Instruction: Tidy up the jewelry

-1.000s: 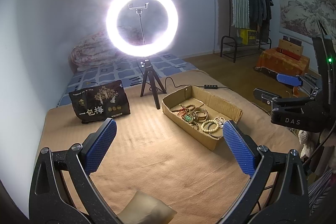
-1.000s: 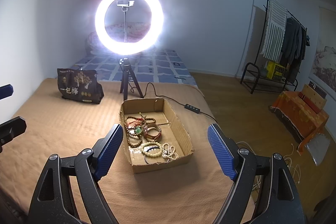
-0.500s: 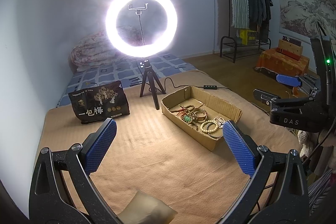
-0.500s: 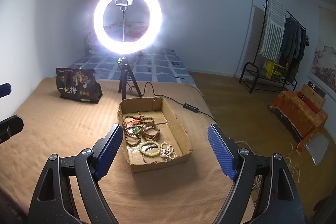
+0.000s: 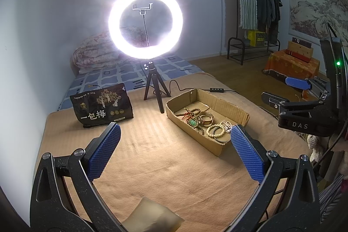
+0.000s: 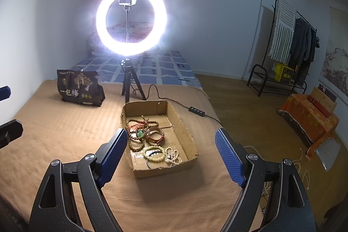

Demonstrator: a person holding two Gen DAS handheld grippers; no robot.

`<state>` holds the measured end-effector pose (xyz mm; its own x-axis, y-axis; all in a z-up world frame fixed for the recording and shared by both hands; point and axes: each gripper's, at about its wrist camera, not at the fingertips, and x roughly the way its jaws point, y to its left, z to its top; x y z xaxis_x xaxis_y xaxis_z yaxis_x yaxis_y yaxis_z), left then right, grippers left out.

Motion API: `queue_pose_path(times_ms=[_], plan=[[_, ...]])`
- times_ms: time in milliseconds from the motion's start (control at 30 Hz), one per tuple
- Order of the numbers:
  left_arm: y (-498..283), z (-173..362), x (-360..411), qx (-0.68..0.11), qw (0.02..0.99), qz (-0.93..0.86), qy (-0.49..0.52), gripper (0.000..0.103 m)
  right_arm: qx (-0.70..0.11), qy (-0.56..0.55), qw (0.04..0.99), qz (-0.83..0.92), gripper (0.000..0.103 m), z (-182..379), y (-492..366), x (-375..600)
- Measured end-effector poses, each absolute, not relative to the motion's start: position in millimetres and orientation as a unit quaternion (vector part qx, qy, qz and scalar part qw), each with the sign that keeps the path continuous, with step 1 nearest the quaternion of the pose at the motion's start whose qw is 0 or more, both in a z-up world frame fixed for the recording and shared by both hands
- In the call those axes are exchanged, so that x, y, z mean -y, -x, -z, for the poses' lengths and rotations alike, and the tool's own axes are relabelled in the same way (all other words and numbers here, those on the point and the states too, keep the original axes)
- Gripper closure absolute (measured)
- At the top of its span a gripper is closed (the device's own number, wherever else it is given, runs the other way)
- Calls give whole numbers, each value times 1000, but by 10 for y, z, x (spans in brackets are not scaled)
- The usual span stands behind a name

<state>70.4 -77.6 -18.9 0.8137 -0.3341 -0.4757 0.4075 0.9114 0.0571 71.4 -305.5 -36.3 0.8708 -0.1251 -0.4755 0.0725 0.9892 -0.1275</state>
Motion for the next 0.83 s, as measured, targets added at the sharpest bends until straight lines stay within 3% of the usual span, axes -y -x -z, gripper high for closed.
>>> queue_pose_path(times_ms=[833], plan=[[-640,156,799,-237,951,184,-74,0,-259,71,962,47,20,405,-707,3000]])
